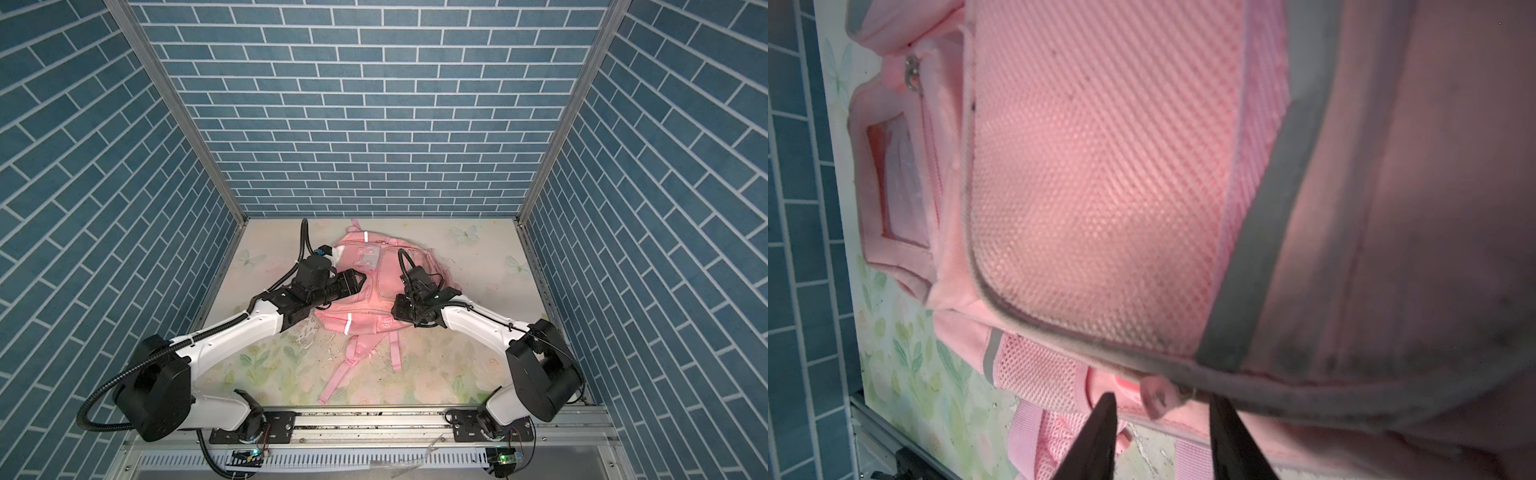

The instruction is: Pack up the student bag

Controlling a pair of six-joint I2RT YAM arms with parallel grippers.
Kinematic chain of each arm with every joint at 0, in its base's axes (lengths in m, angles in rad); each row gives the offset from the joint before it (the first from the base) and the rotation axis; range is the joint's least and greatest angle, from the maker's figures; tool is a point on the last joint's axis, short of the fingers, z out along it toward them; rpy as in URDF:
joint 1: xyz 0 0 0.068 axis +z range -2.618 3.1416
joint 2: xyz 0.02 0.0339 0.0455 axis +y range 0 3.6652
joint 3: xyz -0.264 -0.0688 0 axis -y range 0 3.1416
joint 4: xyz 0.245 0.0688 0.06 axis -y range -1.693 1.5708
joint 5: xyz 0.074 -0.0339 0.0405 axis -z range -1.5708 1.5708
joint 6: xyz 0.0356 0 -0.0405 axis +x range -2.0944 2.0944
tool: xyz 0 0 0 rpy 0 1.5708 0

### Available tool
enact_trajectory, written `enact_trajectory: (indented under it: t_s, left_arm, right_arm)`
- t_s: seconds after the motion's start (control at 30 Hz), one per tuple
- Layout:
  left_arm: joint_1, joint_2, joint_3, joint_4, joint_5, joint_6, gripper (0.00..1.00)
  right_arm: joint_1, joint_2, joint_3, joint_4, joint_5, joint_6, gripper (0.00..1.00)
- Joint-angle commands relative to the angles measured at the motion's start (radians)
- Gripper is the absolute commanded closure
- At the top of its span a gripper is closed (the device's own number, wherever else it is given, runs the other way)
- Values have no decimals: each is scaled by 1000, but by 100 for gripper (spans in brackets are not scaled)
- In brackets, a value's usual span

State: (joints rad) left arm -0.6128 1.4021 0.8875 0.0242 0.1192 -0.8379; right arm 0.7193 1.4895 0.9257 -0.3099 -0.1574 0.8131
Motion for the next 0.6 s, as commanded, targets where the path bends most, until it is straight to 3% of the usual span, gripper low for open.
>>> enact_trajectory:
  t_s: [0.0,0.3,0.57]
  left_arm:
    - [-3,19,-20,20,11,-122,29]
    - [-76,39,-25,12,-33,-336,29]
    - [-167,72,-51,74,-79,-507,30]
  right_arm:
    - [3,25,29,18,30,1,67]
    - [4,-4,23,0,34,-54,89]
    - [2,-51,18,-61,53,-202,95]
